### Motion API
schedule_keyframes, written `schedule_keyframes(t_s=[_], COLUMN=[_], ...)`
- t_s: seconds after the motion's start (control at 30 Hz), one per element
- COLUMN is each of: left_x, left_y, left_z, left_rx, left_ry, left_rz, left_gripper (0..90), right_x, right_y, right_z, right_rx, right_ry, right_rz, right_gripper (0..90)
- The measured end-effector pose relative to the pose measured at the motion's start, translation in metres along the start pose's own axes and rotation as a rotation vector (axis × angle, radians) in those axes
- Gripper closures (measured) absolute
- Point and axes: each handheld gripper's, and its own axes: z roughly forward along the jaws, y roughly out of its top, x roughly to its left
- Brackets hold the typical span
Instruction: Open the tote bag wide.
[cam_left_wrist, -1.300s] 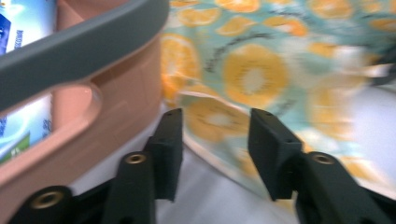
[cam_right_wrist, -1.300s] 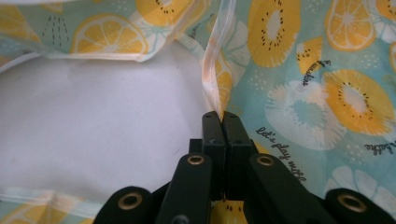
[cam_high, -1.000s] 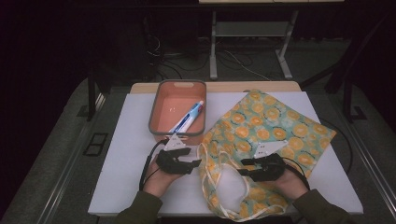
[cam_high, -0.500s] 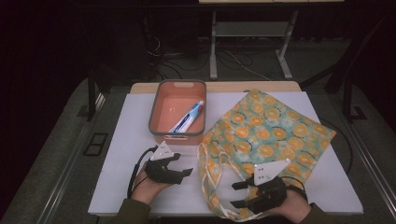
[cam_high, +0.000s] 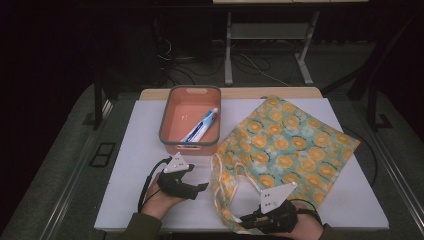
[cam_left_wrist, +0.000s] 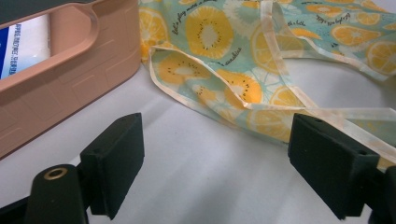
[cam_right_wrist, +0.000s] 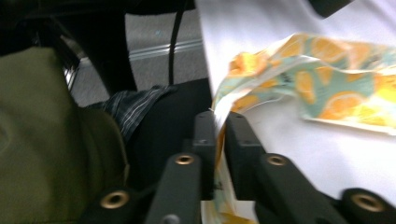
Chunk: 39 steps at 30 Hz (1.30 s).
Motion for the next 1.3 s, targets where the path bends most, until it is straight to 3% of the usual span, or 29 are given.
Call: schedule_keyframes(t_s=[0.17, 0.23, 0.27, 0.33, 0.37, 0.63, 0.7, 0.77, 0.8, 0.93, 1.13, 1.3], left_x=[0.001, 0.002, 0.002, 0.002, 0.003, 0.003, 0.004, 0.004, 0.004, 0.005, 0.006, 0.005], left_y=[0.000, 0.000, 0.000, 0.000, 0.000, -0.001, -0.001, -0.001, -0.001, -0.001, -0.001, -0.001], left_z=[-0.001, -0.002, -0.002, -0.003, -0.003, -0.003, -0.004, -0.004, -0.004, -0.004, -0.004, -0.004], left_rx=[-0.004, -0.004, -0.004, -0.006, -0.006, -0.007, -0.010, -0.011, -0.011, -0.014, -0.014, -0.014], left_ry=[0.008, 0.012, 0.014, 0.016, 0.018, 0.027, 0.025, 0.026, 0.025, 0.027, 0.030, 0.030], left_rz=[0.001, 0.001, 0.001, -0.001, -0.002, 0.004, 0.002, 0.001, 0.001, -0.007, -0.011, -0.008], left_gripper=[16.2, 16.1, 15.8, 15.6, 15.6, 15.3, 15.3, 15.2, 15.0, 14.3, 13.9, 13.9], right_x=[-0.009, -0.016, -0.026, -0.037, -0.037, -0.082, -0.096, -0.101, -0.111, -0.127, -0.157, -0.168], right_y=[0.000, 0.000, 0.000, -0.001, -0.001, -0.015, -0.022, -0.024, -0.031, -0.041, -0.065, -0.079], right_z=[-0.010, -0.018, -0.029, -0.041, -0.041, -0.076, -0.087, -0.091, -0.097, -0.105, -0.115, -0.110], right_rx=[-0.028, -0.046, -0.065, -0.081, -0.081, -0.093, -0.092, -0.088, -0.083, -0.075, -0.039, 0.025], right_ry=[-0.046, -0.086, -0.138, -0.196, -0.196, -0.409, -0.466, -0.483, -0.521, -0.568, -0.663, -0.681], right_rz=[0.010, 0.027, 0.042, 0.060, 0.060, 0.147, 0.187, 0.204, 0.233, 0.288, 0.414, 0.458], right_gripper=[88.3, 88.4, 88.5, 88.6, 88.6, 88.7, 88.7, 88.7, 88.7, 88.7, 88.6, 88.5])
